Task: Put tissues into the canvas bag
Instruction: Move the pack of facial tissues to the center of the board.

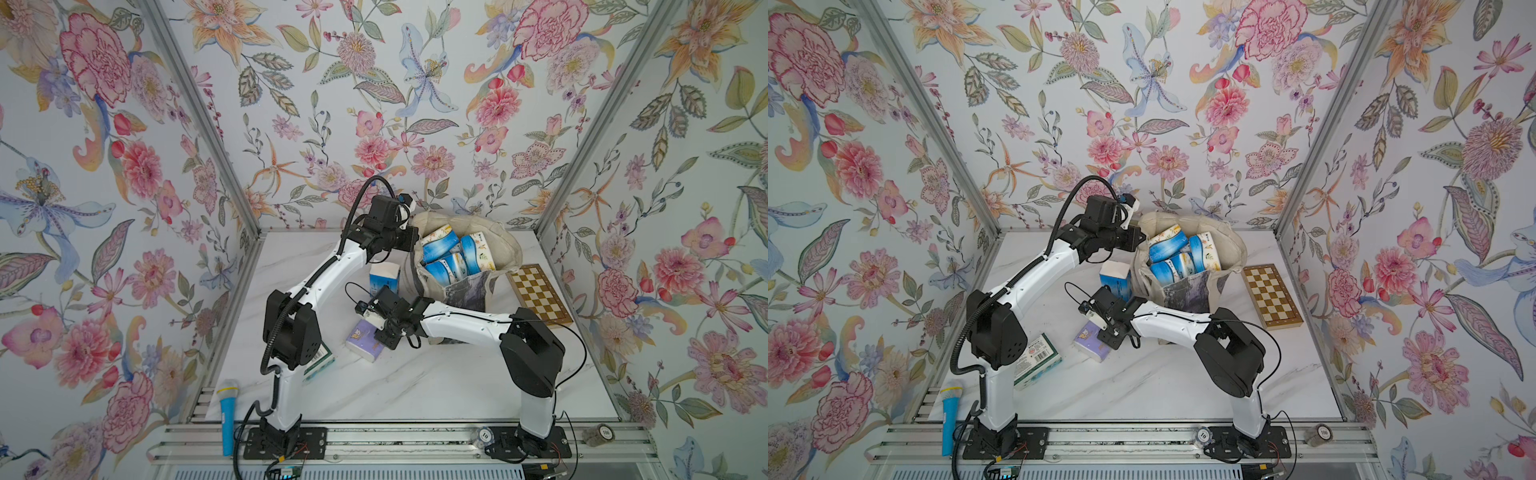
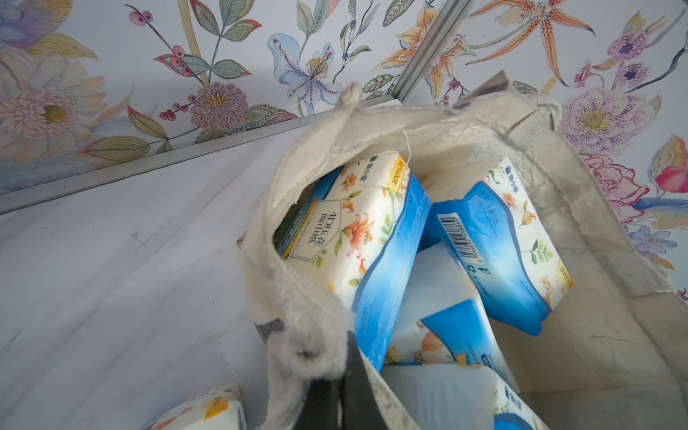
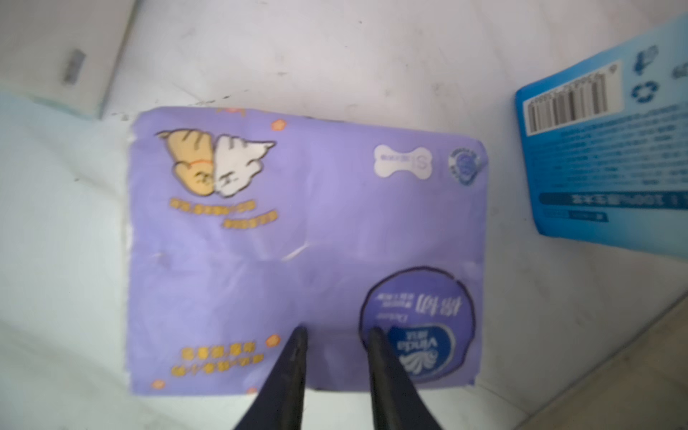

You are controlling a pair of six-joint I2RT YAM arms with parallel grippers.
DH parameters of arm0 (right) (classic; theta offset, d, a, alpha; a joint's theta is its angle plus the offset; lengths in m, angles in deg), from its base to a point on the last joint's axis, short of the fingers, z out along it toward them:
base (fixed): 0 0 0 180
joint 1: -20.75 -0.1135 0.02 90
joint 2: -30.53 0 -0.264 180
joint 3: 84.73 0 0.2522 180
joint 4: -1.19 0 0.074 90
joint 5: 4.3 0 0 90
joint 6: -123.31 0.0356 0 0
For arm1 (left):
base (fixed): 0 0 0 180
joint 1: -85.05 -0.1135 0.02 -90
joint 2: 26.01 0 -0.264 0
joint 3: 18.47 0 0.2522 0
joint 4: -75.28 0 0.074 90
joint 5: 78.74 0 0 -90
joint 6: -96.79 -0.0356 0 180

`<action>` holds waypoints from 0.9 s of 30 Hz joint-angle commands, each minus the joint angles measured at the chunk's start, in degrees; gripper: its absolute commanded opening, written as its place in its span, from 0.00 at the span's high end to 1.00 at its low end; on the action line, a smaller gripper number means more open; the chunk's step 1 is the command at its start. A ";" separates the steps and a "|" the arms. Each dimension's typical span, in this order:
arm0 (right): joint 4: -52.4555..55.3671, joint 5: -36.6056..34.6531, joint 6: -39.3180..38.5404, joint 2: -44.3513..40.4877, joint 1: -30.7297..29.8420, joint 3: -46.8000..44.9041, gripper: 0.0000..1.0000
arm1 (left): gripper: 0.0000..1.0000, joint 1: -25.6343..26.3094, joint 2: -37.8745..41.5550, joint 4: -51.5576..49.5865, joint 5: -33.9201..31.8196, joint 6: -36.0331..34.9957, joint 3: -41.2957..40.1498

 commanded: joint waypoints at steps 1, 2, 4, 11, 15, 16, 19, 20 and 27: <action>-3.53 13.08 -3.17 -5.42 -3.54 -2.04 0.69 | 1.00 0.18 4.31 3.20 -1.44 -1.04 1.70; -4.93 15.48 -2.78 -5.87 -3.88 -2.30 0.69 | 1.00 0.21 4.36 3.23 -1.46 -1.01 1.67; -6.85 21.74 -2.26 -5.31 -4.45 -1.39 0.70 | 1.00 0.31 4.30 3.37 -1.28 -0.90 1.67; -6.12 30.72 -2.54 2.92 -5.06 7.09 0.73 | 1.00 0.66 3.96 3.41 -1.05 -0.90 2.35; -1.50 37.18 -3.15 10.47 -4.95 16.56 0.74 | 1.00 0.81 3.83 3.49 -0.99 -0.82 2.80; -0.59 38.47 -3.21 12.25 -4.97 18.94 0.74 | 1.00 0.83 3.79 3.41 -0.91 -0.80 2.94; 1.18 41.42 -3.25 15.98 -5.27 23.65 0.74 | 1.00 0.96 3.66 3.32 -0.84 -0.84 3.34; 1.37 42.11 -3.32 16.70 -5.38 24.65 0.74 | 1.00 1.00 3.54 3.25 -0.80 -0.83 3.43; 6.14 44.72 -3.64 24.44 -6.41 34.18 0.74 | 1.00 1.06 3.33 3.15 -0.59 -0.94 3.69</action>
